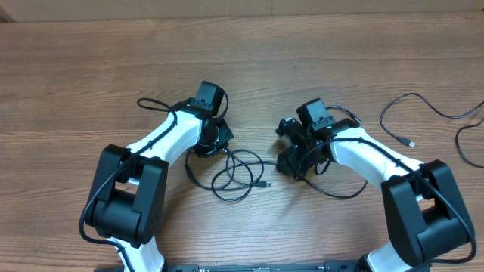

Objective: Untangle cables

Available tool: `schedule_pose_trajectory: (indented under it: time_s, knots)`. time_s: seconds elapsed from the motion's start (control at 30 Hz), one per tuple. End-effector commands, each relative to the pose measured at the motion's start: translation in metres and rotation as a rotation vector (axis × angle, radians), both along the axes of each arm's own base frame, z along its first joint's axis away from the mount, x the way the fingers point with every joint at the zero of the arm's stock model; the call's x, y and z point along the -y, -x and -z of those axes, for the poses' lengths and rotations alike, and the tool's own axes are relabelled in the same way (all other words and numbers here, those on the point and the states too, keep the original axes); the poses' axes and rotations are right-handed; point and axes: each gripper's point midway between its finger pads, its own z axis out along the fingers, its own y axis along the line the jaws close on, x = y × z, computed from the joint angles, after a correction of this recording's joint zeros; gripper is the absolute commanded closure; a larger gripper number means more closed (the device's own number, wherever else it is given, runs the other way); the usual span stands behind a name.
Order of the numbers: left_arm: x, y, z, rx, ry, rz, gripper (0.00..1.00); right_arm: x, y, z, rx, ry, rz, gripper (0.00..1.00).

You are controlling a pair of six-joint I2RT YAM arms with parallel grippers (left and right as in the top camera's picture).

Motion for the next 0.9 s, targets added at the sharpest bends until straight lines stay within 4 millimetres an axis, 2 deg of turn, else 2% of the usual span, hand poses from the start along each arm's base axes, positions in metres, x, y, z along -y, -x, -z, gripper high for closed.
schedule_pose_trajectory:
  time_s: [0.0, 0.07, 0.2, 0.27, 0.5, 0.6, 0.63, 0.73, 0.8, 0.87]
  knots:
    - [-0.005, 0.006, 0.006, -0.016, -0.026, -0.012, 0.87, -0.003, 0.009, 0.003, -0.025, -0.009, -0.043, 0.36]
    - [-0.005, 0.006, 0.006, -0.015, -0.025, -0.013, 0.87, -0.005, 0.012, 0.003, -0.025, -0.013, -0.073, 0.47]
    - [-0.005, 0.005, 0.006, -0.014, -0.024, -0.015, 0.87, -0.01, 0.019, 0.004, -0.038, -0.008, -0.093, 0.52]
    - [-0.005, 0.005, 0.006, -0.013, -0.024, -0.015, 0.87, -0.012, 0.022, 0.005, -0.041, 0.004, -0.106, 0.6]
    - [-0.005, 0.005, 0.006, -0.013, -0.024, -0.015, 0.85, 0.004, 0.022, 0.018, -0.029, 0.156, -0.087, 0.75]
    - [-0.005, 0.005, 0.006, -0.013, -0.024, -0.015, 0.85, 0.007, 0.017, 0.02, -0.017, 0.179, -0.054, 0.96]
    - [-0.005, 0.005, 0.006, -0.013, -0.025, -0.014, 0.85, 0.007, 0.016, 0.019, -0.018, 0.178, -0.033, 0.96]
    - [-0.005, 0.006, 0.006, -0.017, -0.027, -0.014, 0.85, -0.001, 0.008, 0.004, -0.001, 0.139, -0.021, 0.96]
    - [-0.005, 0.006, 0.006, -0.017, -0.027, -0.014, 0.84, -0.01, 0.001, -0.015, 0.02, 0.099, -0.023, 0.96]
    - [-0.005, 0.006, 0.006, -0.017, -0.026, -0.014, 0.84, -0.017, -0.008, -0.041, 0.056, 0.064, -0.025, 0.96]
